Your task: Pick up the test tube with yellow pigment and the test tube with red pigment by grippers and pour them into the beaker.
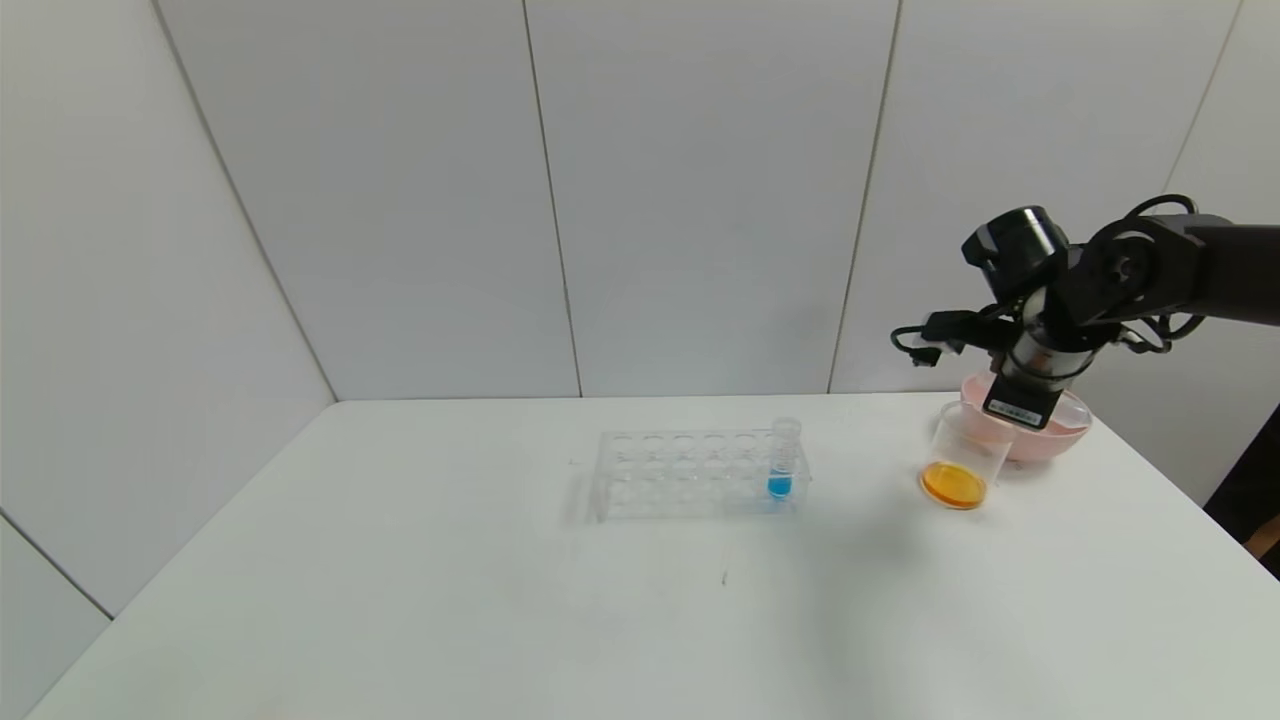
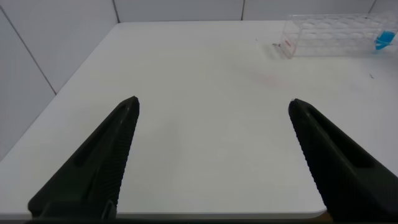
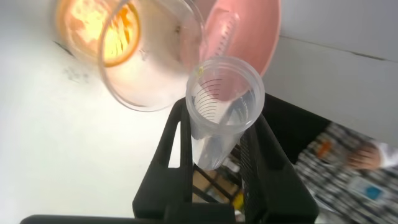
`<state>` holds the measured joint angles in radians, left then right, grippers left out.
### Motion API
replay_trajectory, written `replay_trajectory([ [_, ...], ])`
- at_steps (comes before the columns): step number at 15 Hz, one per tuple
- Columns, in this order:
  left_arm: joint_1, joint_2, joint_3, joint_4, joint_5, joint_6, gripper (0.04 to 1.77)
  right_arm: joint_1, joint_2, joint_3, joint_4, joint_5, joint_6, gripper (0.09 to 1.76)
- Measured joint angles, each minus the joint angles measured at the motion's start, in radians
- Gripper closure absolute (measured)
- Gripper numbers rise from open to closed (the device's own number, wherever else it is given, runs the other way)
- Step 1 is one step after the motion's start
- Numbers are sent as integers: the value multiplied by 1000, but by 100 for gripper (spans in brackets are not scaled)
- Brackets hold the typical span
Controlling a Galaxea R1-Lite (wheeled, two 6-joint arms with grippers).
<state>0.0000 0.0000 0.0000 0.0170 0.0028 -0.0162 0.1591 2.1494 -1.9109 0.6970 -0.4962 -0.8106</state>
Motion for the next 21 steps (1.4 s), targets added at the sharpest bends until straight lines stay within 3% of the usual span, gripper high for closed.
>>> replay_trajectory([
  [5, 0, 0, 0, 0, 0, 0, 9, -97, -127, 121, -25, 383, 158, 135],
  [8, 0, 0, 0, 0, 0, 0, 9, -171, -219, 226, -191, 539, 256, 135],
  [16, 0, 0, 0, 0, 0, 0, 9, -344, -299, 259, -282, 717, 414, 135],
  [21, 0, 0, 0, 0, 0, 0, 9, -376, -249, 262, -509, 812, 557, 135],
])
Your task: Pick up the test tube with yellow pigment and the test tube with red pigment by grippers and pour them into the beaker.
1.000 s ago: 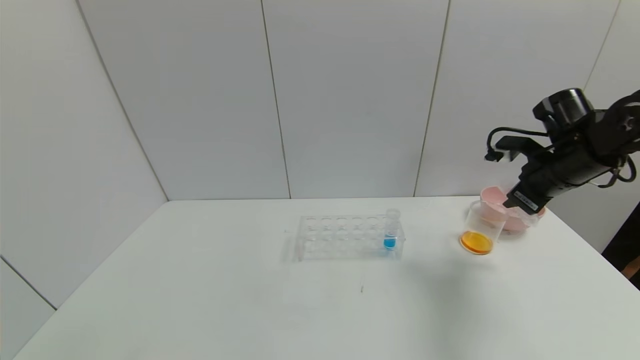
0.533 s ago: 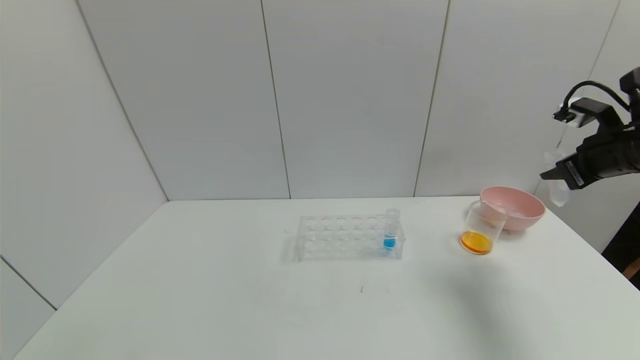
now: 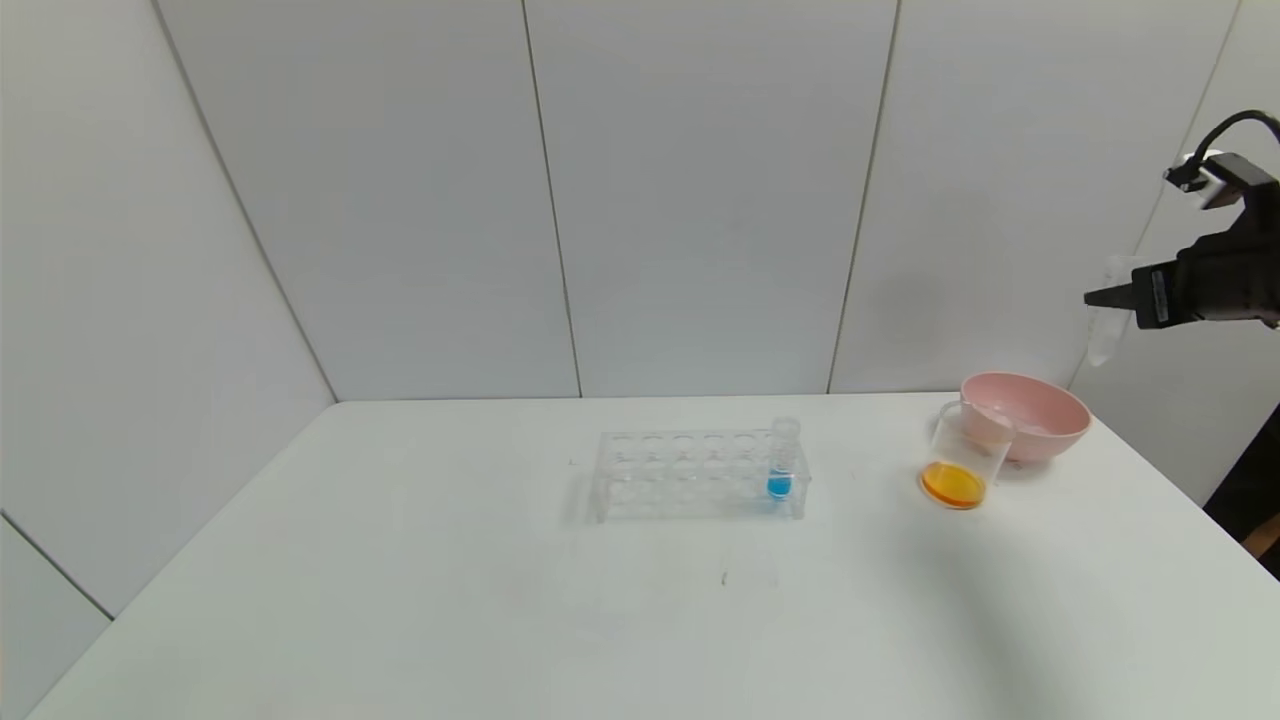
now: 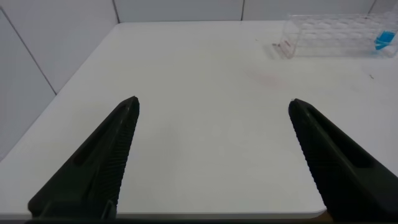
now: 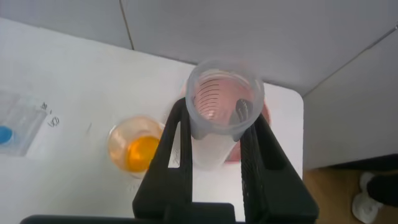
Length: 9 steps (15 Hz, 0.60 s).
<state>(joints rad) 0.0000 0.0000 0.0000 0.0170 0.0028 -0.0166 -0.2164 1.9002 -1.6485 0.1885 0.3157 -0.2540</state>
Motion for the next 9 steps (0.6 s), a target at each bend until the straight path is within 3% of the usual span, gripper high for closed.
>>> replay_trajectory([
  [6, 0, 0, 0, 0, 0, 0, 9, -1, 81, 15, -115, 11, 64, 135],
  [9, 0, 0, 0, 0, 0, 0, 9, -3, 111, 71, -265, 13, 66, 135],
])
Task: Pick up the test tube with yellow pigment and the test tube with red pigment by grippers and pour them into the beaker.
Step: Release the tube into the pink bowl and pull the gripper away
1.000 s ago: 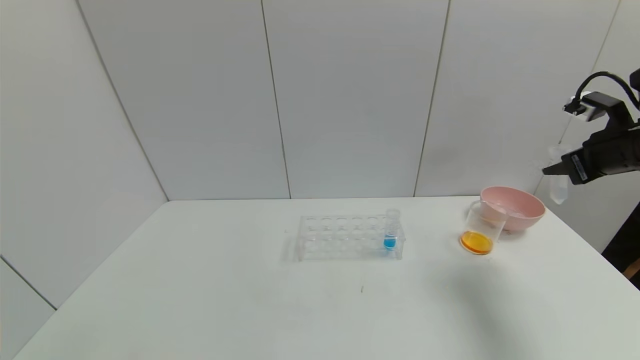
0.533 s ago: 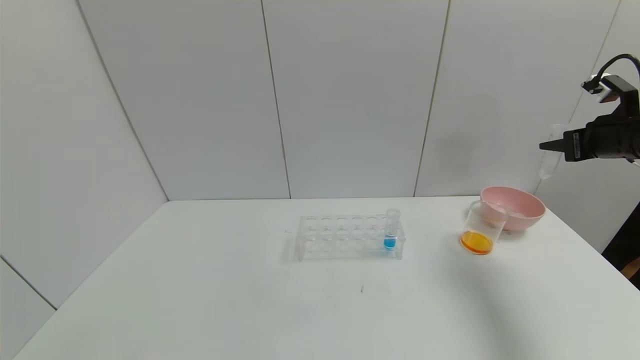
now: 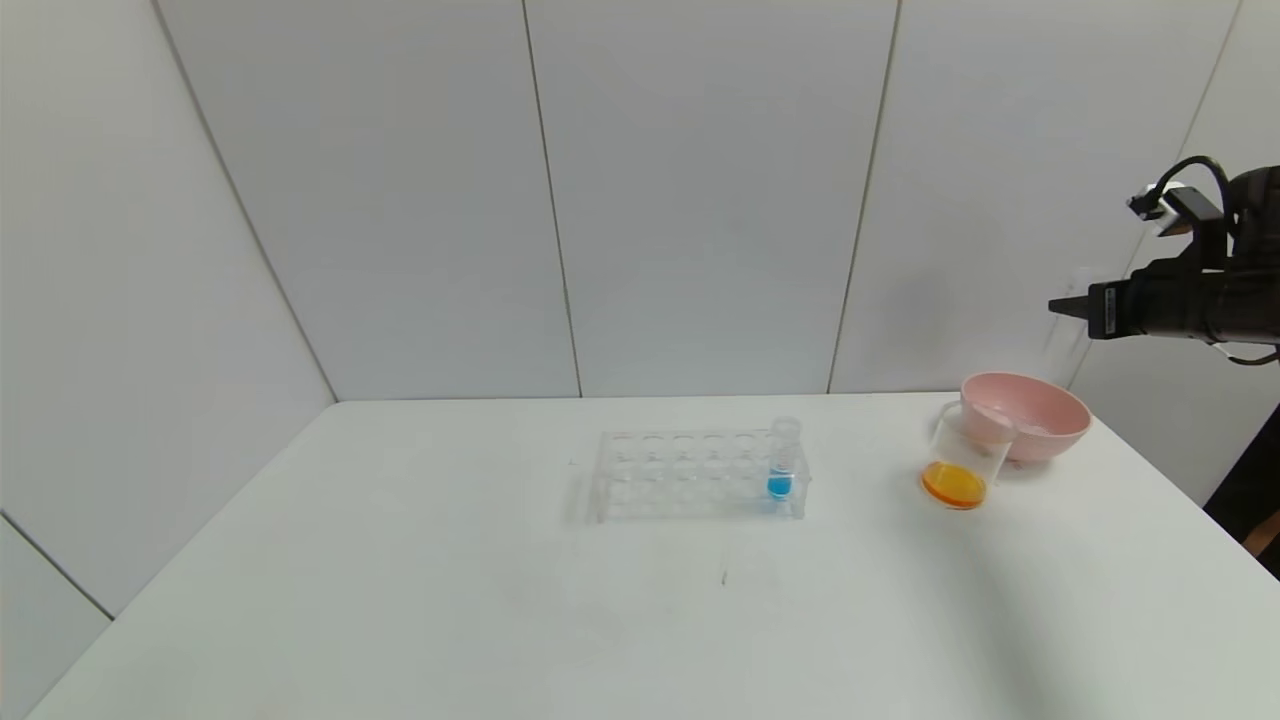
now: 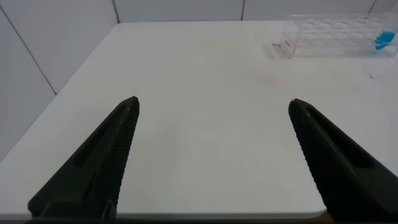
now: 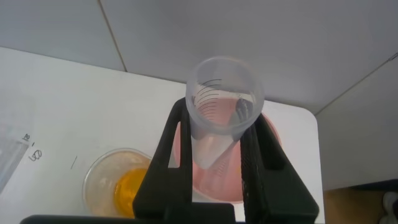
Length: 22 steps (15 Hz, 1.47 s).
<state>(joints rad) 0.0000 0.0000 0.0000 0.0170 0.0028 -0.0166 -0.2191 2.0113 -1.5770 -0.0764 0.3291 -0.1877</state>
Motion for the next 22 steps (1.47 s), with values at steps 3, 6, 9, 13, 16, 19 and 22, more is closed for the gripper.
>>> replay_trajectory([
  [3, 0, 0, 0, 0, 0, 0, 9, -4, 34, 80, -164, 4, -1, 135],
  [6, 0, 0, 0, 0, 0, 0, 9, -9, 68, 155, -276, 1, 3, 135],
  [9, 0, 0, 0, 0, 0, 0, 9, -18, 89, 222, -358, 2, 5, 135],
  [13, 0, 0, 0, 0, 0, 0, 9, -35, 114, 241, -386, 6, 3, 135],
  [16, 0, 0, 0, 0, 0, 0, 9, -43, 119, 247, -383, 8, 5, 135],
  [19, 0, 0, 0, 0, 0, 0, 9, -44, 120, 247, -378, 6, 7, 135],
  [22, 0, 0, 0, 0, 0, 0, 9, -45, 122, 246, -386, 7, 4, 135],
])
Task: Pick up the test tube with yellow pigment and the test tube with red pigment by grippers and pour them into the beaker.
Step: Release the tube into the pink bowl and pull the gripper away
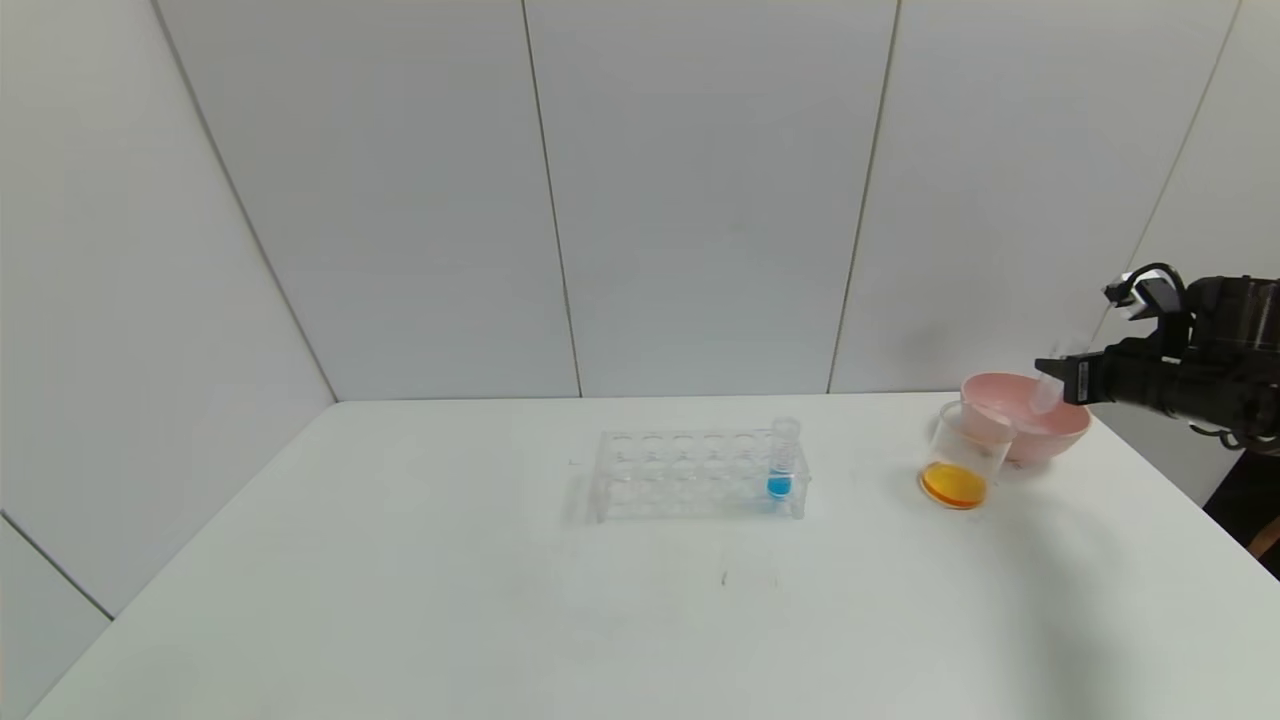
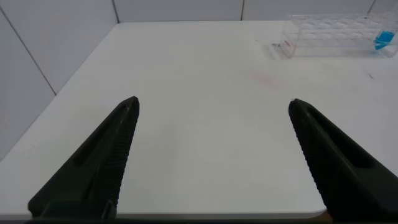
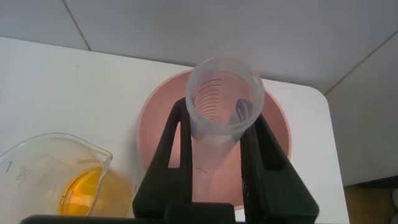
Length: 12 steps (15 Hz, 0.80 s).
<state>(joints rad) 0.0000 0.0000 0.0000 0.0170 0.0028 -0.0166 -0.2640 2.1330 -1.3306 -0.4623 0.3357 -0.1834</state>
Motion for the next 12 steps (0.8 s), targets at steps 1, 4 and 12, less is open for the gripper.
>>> replay_trajectory([
  [1, 0, 0, 0, 0, 0, 0, 9, 0, 1, 1, -2, 7, -1, 135],
  [4, 0, 0, 0, 0, 0, 0, 9, -5, 7, 1, -3, 33, 0, 96],
  [12, 0, 0, 0, 0, 0, 0, 9, 4, -14, 3, -13, 27, 44, 43],
])
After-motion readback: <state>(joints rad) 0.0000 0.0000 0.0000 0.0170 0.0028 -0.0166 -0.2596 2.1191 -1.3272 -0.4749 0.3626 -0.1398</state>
